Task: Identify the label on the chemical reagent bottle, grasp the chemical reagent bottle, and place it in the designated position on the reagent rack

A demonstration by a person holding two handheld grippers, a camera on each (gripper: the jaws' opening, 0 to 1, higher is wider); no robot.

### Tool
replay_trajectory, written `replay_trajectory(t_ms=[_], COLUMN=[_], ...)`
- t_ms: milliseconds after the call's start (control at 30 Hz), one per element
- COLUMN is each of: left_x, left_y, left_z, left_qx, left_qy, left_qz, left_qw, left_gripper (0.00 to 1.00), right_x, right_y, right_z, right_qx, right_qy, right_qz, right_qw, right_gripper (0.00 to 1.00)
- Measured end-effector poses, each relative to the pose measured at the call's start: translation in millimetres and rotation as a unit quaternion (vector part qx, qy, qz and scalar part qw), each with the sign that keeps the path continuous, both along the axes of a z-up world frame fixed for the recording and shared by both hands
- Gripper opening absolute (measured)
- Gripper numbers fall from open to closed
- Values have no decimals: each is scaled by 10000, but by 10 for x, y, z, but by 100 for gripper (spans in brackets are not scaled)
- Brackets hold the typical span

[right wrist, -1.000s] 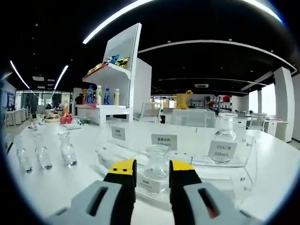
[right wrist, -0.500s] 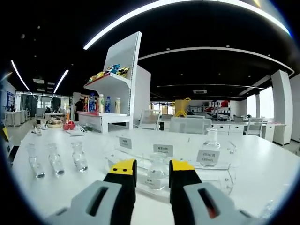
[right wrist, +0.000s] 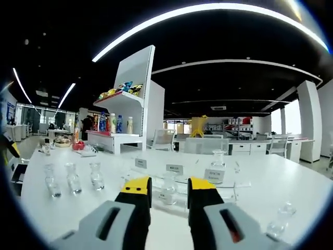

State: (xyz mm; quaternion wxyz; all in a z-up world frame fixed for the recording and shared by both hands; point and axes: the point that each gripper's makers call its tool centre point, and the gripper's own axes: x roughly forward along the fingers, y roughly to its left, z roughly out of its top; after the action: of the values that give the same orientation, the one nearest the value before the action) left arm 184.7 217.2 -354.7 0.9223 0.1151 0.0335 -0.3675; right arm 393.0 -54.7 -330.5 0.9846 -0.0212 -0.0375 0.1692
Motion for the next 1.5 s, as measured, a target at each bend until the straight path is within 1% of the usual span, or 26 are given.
replay_trajectory(t_ms=[233, 467, 600, 767, 867, 1000, 1067, 1133, 1233, 1367, 1500], left_x=[-43, -86, -96, -123, -121, -111, -115, -111, -124, -135, -129], left_y=[-5, 8, 49, 81, 93, 107, 94, 77, 41, 12, 18], left_z=[11, 29, 36, 67, 64, 44, 42, 28, 25, 29, 16], left_qx=[-17, -22, -14, -27, -13, 30, 8, 24, 36, 27, 22], left_qy=[-55, -111, -135, -189, -195, -177, -175, -166, -168, -178, -161], left_qz=[-10, -25, 28, 62, 80, 129, 107, 101, 61, 16, 26], left_qw=[10000, 9999, 9999, 9998, 9998, 9998, 9998, 9998, 9998, 9998, 9999], left_gripper=[32, 32, 32, 32, 32, 32, 32, 32, 32, 32, 32], right_x=[-291, -548, -641, -765, -890, -1022, -1132, -1223, -1346, -1493, -1599], right_y=[-156, -380, -503, -639, -699, -726, -741, -755, -774, -786, -894], right_z=[56, 107, 44, -117, -138, -143, -115, -99, -101, -117, -117], right_qx=[-50, -13, 32, 52, 58, 27, 16, -75, -19, -38, -37], right_qy=[-50, -148, -135, 25, 15, 33, 0, -45, -42, -19, -50], right_qz=[-37, -205, -303, -415, -427, -420, -405, -442, -442, -449, -563], right_qw=[10000, 9997, 9994, 9991, 9991, 9991, 9992, 9990, 9990, 9990, 9984], right_gripper=[27, 27, 27, 27, 27, 27, 27, 27, 27, 27, 27])
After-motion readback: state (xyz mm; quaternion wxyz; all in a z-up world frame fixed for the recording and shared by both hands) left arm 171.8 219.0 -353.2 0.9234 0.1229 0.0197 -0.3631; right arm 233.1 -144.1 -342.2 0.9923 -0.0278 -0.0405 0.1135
